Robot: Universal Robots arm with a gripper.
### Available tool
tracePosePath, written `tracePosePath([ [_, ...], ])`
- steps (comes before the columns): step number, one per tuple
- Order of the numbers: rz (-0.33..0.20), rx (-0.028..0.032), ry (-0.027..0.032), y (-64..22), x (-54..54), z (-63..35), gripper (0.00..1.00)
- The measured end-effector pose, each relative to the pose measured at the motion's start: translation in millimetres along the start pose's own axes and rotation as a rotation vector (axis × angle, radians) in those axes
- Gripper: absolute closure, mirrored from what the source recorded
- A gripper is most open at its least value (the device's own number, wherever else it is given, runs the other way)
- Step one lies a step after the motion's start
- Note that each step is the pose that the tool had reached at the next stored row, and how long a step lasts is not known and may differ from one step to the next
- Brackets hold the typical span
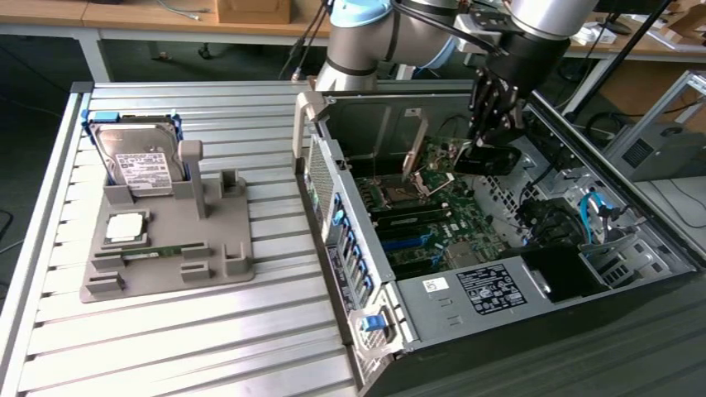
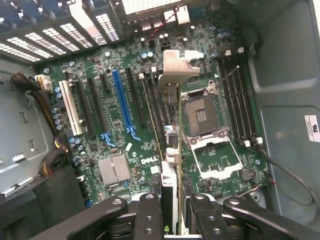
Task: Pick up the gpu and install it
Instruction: 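Insert the gpu into the slot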
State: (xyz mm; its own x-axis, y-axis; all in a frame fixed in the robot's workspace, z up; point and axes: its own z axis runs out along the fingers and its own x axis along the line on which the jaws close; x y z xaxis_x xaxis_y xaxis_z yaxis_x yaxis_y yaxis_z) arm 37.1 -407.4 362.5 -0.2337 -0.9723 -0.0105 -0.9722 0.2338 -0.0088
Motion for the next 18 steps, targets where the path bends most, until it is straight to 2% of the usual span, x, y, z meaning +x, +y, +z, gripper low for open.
tracePosePath([
  [18,-0.124,-0.0012,-0.0011,0.0,0.0,1.0,0.73],
])
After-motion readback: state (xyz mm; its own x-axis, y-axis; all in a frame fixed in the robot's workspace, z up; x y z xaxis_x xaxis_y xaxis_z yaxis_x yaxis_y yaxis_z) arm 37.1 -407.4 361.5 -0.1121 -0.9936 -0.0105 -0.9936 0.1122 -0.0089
